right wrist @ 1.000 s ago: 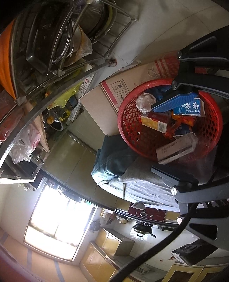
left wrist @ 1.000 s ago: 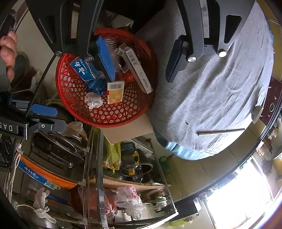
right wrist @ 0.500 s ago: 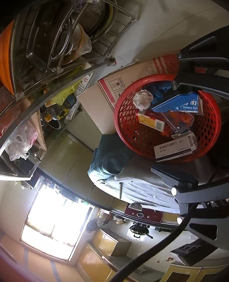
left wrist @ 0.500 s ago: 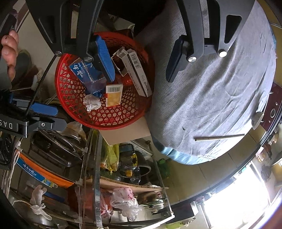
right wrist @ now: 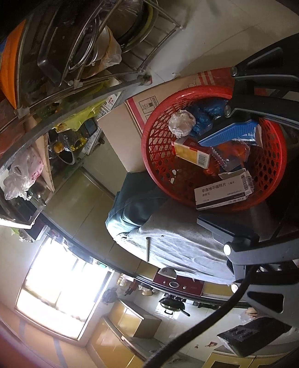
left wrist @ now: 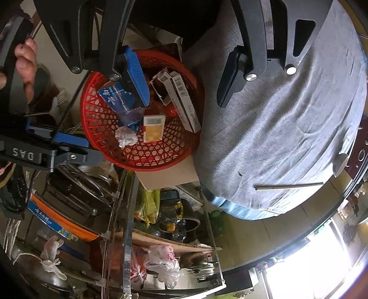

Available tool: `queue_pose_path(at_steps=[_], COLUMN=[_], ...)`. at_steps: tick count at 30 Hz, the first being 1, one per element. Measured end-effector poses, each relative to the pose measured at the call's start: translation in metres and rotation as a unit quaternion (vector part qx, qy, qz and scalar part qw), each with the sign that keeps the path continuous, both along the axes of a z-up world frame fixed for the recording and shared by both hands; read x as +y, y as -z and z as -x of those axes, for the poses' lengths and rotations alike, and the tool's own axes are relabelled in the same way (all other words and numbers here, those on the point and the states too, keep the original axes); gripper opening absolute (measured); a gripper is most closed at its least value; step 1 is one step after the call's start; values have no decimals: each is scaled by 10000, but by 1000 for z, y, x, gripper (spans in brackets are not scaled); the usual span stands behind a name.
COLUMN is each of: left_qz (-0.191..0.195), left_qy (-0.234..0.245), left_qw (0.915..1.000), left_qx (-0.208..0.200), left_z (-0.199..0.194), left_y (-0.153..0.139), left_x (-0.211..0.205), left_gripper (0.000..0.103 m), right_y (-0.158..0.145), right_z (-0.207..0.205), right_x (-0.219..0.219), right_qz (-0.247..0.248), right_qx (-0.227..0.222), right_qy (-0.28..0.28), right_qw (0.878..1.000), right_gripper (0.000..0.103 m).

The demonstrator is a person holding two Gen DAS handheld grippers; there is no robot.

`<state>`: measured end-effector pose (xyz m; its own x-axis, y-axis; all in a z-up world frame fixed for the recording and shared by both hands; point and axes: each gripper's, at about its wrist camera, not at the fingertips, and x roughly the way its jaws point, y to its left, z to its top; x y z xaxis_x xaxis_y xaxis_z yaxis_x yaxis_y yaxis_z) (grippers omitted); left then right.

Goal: Collect trash

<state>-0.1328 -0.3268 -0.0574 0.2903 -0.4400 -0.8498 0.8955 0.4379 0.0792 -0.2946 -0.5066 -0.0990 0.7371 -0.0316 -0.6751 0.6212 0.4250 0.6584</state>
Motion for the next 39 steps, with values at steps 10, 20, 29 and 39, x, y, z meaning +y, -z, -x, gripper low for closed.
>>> queue_pose_path(at_steps=[10,20,29,39], left_qz=[166,404,649,961], left_qy=[128,17,-22,-554], left_qw=[9997,9991,9976,9932], left_qx=[113,-130,-255,-353], left_z=[5,8,9,-9], left_y=[-11,-31,-46,-64], left_x=[13,39,71,127], left_gripper=[63,63,63,63], right_y=[-9,-18,-28,-50], right_z=[-16,-33,-52,-81], right_x=[14,35,61,112], right_qz=[292,591,805,1381], right_qx=[204,405,508,631], right_qy=[-172,-379,-632,-1133], right_qw=[9992,9967,9934,9819], right_gripper=[65,65,65,65])
